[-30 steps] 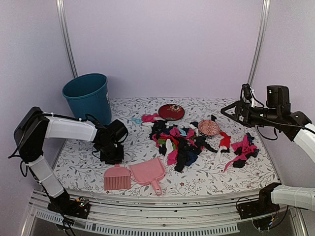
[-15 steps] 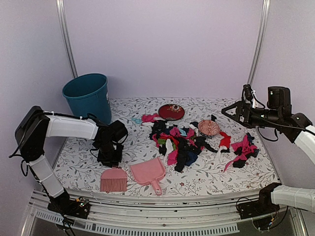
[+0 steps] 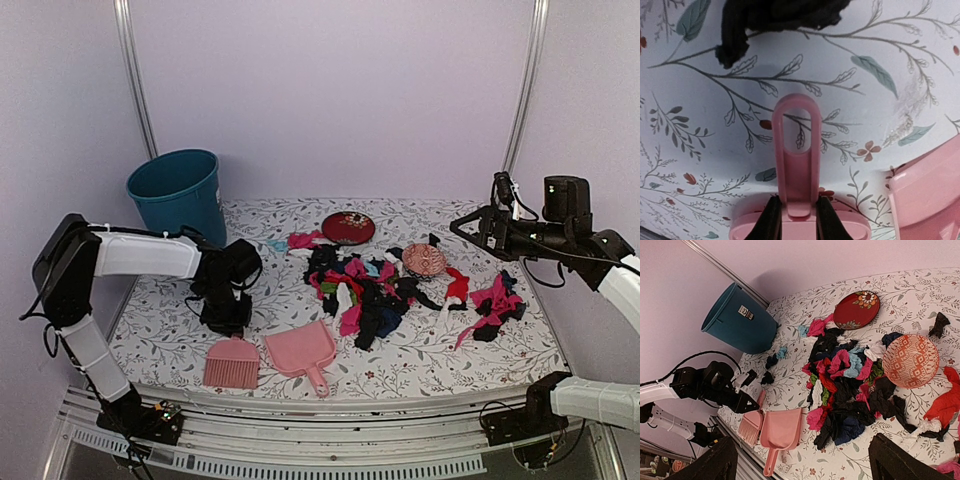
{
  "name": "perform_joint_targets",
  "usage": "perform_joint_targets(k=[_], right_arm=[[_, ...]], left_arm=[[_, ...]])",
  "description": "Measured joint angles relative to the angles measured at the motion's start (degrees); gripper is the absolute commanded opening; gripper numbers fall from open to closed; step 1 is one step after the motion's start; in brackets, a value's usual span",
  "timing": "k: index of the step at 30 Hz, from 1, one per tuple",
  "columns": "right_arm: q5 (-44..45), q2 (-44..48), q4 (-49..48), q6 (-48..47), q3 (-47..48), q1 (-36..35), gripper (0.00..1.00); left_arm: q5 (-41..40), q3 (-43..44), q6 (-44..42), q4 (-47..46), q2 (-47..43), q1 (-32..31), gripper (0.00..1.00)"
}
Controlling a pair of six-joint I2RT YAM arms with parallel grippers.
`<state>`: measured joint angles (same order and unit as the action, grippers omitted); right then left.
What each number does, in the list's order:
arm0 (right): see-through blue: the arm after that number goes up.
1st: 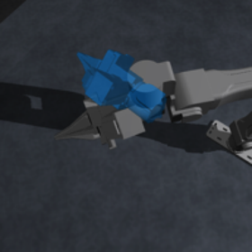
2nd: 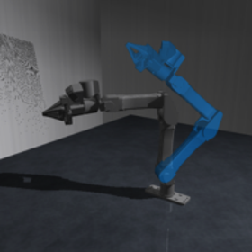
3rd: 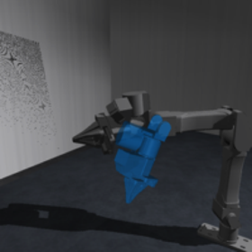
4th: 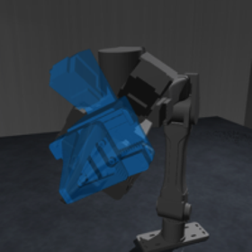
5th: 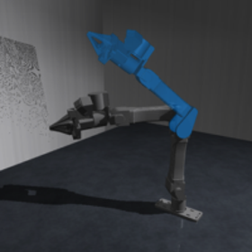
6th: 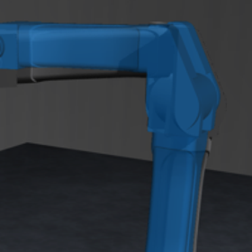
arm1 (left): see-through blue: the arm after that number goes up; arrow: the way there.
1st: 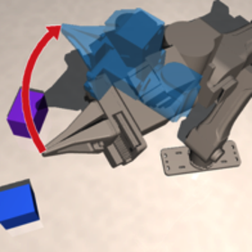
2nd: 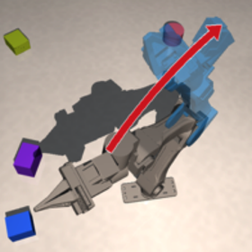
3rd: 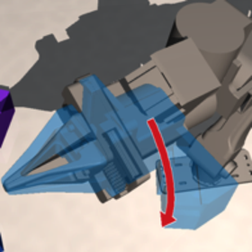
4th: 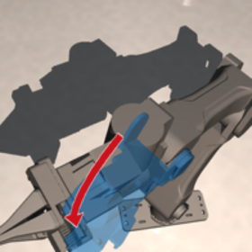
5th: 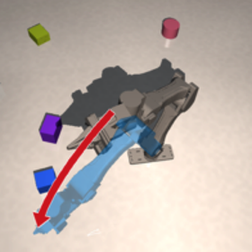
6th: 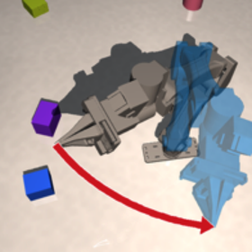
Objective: Sweep away the paper scraps from the table
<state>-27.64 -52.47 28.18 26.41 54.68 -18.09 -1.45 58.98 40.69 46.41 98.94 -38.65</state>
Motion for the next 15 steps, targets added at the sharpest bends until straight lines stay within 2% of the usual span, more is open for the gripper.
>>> perform_joint_targets(k=[5,8,11,15], right_arm=[[-0.4,0.0,0.1,0.0,0.0,0.0,0.91],[-1.9,-1.0,0.3,0.5,0.1,0.0,0.85],[-6.2,-5.5,2.1,1.7,1.1,-0.3,0.81],[-10.7,-13.2,4.7,2.7,2.8,-2.0,0.78]], left_arm=[[-3.1,4.1,-2.8,2.8,-4.3,-2.6,0.09],[-4.0,5.5,-5.5,2.3,-10.4,-6.5,0.08],[-3.9,7.8,-8.5,0.9,-14.0,-10.4,0.07],[-4.6,12.7,-13.4,-1.7,-13.6,-16.0,0.07]])
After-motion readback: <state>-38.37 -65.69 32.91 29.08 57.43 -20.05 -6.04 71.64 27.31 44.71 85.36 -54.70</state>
